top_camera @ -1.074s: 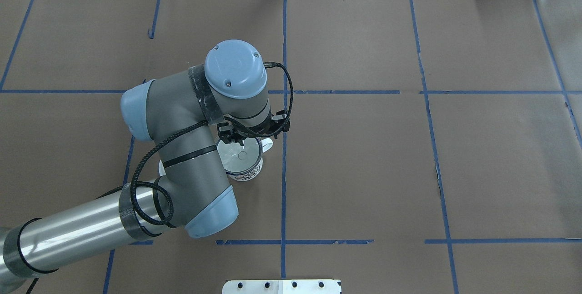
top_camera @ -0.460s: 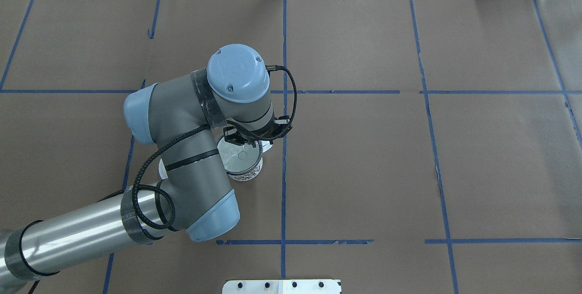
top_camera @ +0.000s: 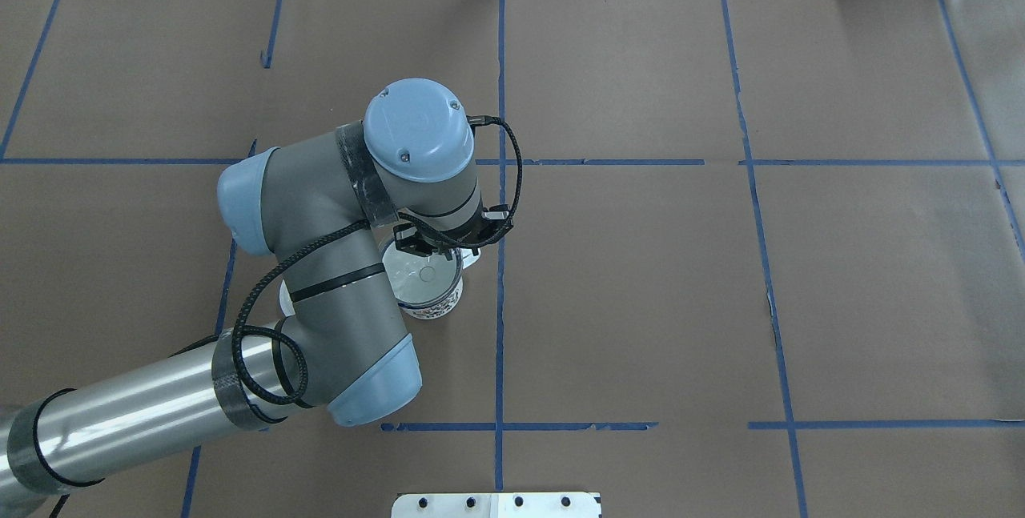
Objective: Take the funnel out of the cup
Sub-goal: 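Lower the left gripper and close it on the funnel stem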
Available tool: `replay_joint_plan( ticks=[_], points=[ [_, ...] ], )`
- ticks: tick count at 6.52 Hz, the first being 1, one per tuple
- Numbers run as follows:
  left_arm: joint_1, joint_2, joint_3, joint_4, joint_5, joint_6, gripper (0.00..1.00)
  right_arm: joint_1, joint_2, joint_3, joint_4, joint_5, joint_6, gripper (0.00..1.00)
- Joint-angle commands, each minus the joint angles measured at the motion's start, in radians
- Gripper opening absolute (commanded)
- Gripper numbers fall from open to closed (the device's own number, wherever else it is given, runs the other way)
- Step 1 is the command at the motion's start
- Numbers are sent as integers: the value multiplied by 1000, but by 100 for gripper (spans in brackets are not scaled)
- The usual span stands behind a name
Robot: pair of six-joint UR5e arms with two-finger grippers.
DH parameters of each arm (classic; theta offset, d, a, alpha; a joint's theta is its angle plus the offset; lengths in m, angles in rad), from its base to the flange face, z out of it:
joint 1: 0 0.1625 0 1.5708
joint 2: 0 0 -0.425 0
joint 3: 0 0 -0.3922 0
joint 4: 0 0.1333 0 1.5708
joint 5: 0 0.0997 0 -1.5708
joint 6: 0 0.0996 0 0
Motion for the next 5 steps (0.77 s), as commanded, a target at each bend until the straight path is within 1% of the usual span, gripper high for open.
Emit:
replay_joint_plan(
  ticks=[1, 2, 3, 4, 5],
  points=[
    [-2, 1, -12, 10, 1, 0, 0, 0, 0, 0, 0, 0, 0, 100],
    [-3, -4, -36, 39, 1, 3, 0, 0, 0, 0, 0, 0, 0, 100],
    [-6, -5, -117, 118, 1, 6, 0, 0, 0, 0, 0, 0, 0, 100],
    [-11, -19, -206, 230, 1, 6, 0, 0, 0, 0, 0, 0, 0, 100],
    [-56, -72, -243, 301, -1, 3, 0, 0, 0, 0, 0, 0, 0, 100]
  ],
)
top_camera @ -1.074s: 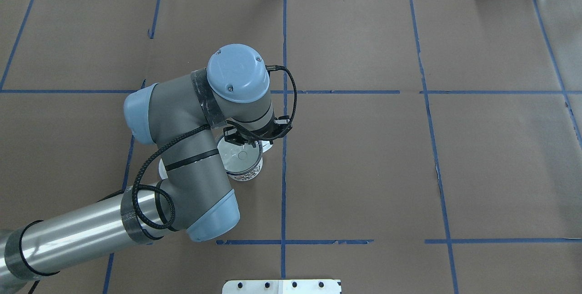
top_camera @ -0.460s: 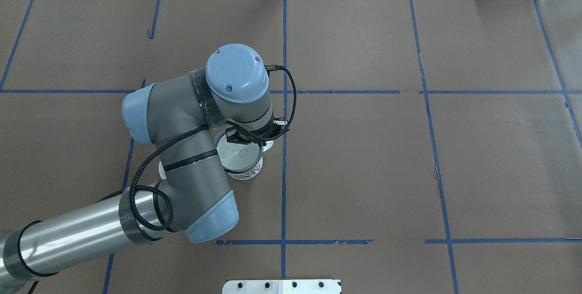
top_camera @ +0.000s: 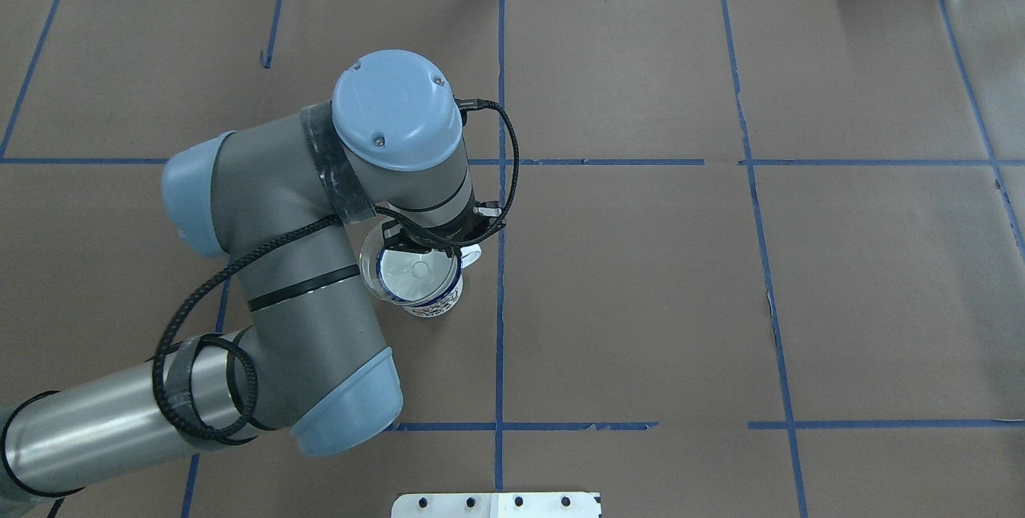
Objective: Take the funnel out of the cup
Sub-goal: 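Lift the clear funnel out of the mug with the left gripper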
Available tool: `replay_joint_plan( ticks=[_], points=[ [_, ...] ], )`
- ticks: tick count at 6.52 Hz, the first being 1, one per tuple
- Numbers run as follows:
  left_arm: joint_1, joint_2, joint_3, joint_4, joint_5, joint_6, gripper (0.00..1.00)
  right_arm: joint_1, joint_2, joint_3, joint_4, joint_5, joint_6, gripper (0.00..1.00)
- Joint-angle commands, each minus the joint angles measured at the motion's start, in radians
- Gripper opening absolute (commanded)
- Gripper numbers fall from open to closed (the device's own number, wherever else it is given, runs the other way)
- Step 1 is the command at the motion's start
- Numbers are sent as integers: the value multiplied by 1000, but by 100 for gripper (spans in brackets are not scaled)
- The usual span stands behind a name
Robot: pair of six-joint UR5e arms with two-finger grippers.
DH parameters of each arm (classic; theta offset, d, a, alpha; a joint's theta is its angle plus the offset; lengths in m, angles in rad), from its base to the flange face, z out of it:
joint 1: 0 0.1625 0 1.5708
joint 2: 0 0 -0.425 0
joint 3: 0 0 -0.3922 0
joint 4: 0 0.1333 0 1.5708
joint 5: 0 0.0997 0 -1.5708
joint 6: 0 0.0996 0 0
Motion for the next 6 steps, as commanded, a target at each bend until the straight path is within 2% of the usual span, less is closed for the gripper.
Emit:
replay_joint_plan(
  ticks=[1, 2, 3, 4, 5, 6],
  points=[
    [-99, -57, -82, 88, -6, -17, 0, 0, 0, 0, 0, 0, 0, 100],
    [-162, -42, -96, 18, -1, -136, 0, 0, 0, 0, 0, 0, 0, 100],
    [-203, 37, -89, -171, 29, -349, 0, 0, 0, 0, 0, 0, 0, 100],
    [-216, 108, -84, -342, 151, -537, 0, 0, 0, 0, 0, 0, 0, 100],
    [-227, 166, -34, -538, 242, -697, 0, 0, 0, 0, 0, 0, 0, 100],
    [-245, 179, 108, -670, 253, -820, 0, 0, 0, 0, 0, 0, 0, 100]
  ],
)
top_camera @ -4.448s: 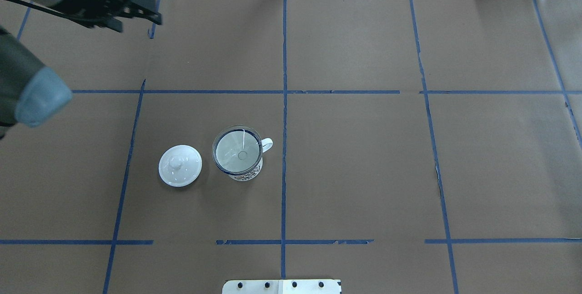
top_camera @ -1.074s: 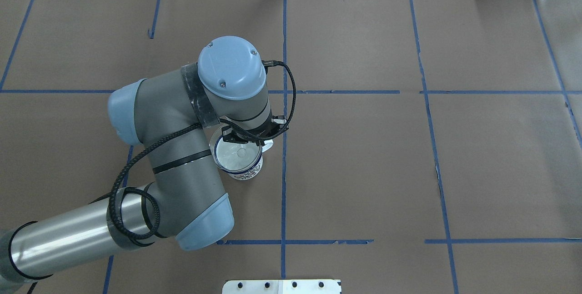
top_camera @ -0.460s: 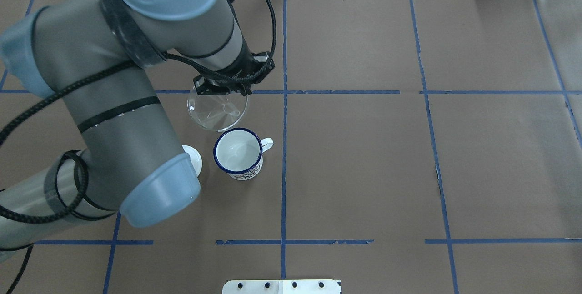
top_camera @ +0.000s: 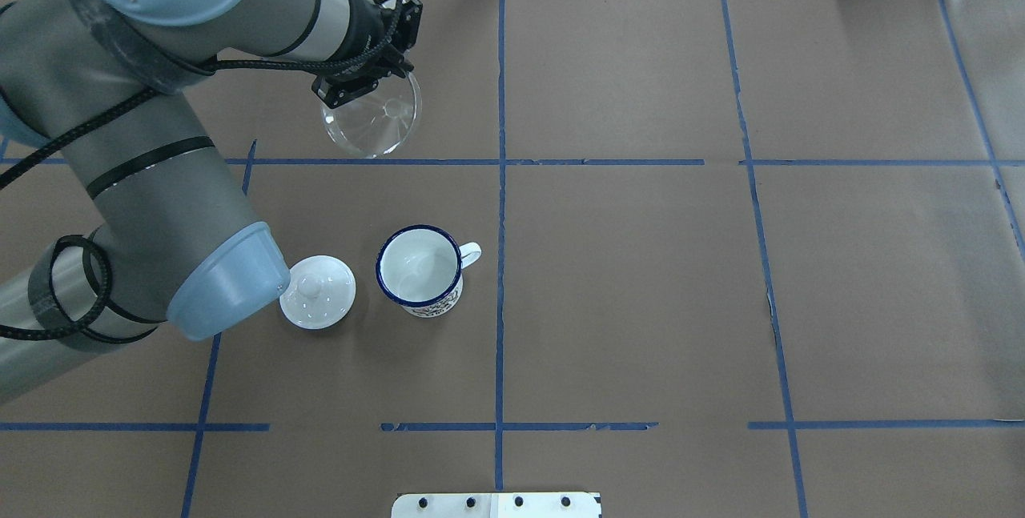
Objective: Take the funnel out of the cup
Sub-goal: 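Lift the clear funnel out of the mug with the left gripper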
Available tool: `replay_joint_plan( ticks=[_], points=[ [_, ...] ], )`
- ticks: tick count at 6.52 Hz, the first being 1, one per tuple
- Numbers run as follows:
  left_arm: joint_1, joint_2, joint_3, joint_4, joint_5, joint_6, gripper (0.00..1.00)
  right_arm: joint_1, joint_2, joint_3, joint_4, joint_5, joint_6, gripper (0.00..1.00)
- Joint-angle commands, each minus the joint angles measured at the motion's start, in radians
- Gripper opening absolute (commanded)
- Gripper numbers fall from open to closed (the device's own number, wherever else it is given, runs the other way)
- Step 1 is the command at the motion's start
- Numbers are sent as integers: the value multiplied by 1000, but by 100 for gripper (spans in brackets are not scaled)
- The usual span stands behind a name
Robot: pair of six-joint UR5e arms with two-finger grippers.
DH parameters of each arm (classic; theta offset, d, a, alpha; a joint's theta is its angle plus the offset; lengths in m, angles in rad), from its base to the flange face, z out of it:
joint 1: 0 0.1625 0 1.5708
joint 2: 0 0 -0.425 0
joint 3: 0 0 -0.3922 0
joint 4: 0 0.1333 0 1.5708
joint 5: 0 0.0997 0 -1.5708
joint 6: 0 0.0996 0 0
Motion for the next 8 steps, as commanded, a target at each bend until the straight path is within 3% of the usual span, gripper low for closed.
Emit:
replay_joint_plan(
  ticks=[1, 2, 3, 5, 8],
  points=[
    [-32, 36, 252, -317, 113, -261, 0, 0, 0, 0, 0, 0, 0, 100],
    [-37, 36, 384, -484, 202, -301, 0, 0, 0, 0, 0, 0, 0, 100],
    [-48, 37, 488, -611, 215, -311, 0, 0, 0, 0, 0, 0, 0, 100],
    [-45, 40, 676, -770, 311, -328, 0, 0, 0, 0, 0, 0, 0, 100],
    [-38, 42, 707, -784, 312, -326, 0, 0, 0, 0, 0, 0, 0, 100]
  ],
)
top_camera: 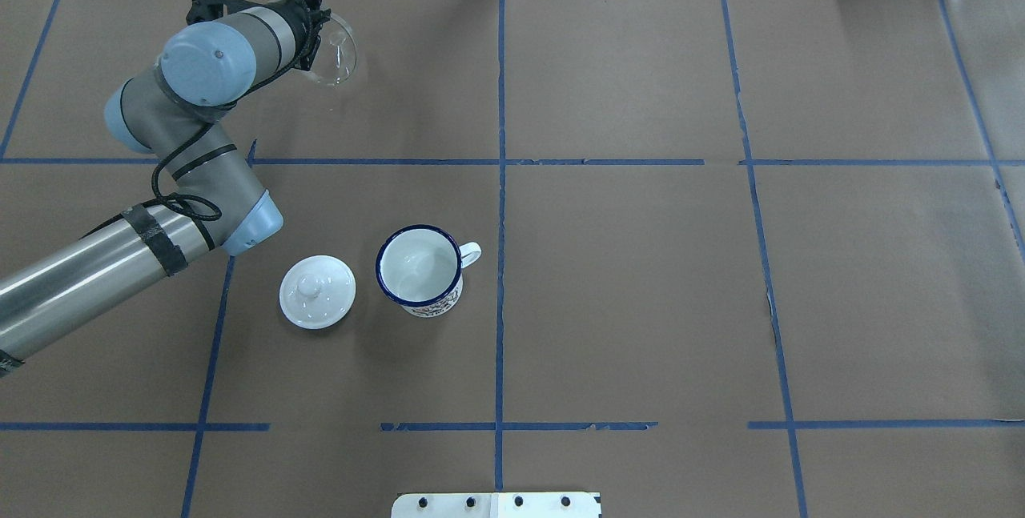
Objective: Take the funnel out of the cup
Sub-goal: 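Set the funnel down farther from the robot and open the left gripper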
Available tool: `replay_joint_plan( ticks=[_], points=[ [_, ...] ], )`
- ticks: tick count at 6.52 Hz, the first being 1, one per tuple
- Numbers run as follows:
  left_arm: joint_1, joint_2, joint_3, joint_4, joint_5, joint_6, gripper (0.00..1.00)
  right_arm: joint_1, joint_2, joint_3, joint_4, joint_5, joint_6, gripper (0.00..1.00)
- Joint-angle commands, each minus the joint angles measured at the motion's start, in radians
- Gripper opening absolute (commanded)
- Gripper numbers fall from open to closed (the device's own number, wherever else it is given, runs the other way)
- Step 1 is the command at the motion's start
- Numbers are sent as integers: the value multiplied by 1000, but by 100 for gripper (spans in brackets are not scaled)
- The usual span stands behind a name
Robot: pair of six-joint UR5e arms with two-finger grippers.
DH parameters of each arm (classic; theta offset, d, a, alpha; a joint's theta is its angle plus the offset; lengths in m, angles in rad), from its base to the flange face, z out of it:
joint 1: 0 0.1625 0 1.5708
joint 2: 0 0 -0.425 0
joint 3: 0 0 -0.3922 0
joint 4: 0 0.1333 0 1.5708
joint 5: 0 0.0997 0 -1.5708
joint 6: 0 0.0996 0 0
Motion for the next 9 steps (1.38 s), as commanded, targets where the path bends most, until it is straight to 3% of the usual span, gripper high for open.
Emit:
replay_joint_plan(
  ticks=[1, 3, 4, 5, 6, 7, 8, 9],
  points=[
    [19, 8, 15, -16, 4, 1, 0, 0, 0, 0, 0, 0, 0, 100],
    [30, 25, 17, -51, 4, 1, 0, 0, 0, 0, 0, 0, 0, 100],
    [29, 25, 13, -51, 4, 15, 19, 0, 0, 0, 0, 0, 0, 100],
    [29, 23, 6, -51, 1, 74, 81, 0, 0, 0, 0, 0, 0, 100],
    [26, 25, -15, -49, -2, 154, 100, 0, 0, 0, 0, 0, 0, 100],
    [23, 35, -72, -36, -6, 244, 100, 0, 0, 0, 0, 0, 0, 100],
    [23, 92, -186, 42, -78, 333, 100, 0, 0, 0, 0, 0, 0, 100],
    [17, 129, -320, 193, -214, 455, 100, 0, 0, 0, 0, 0, 0, 100]
  ],
)
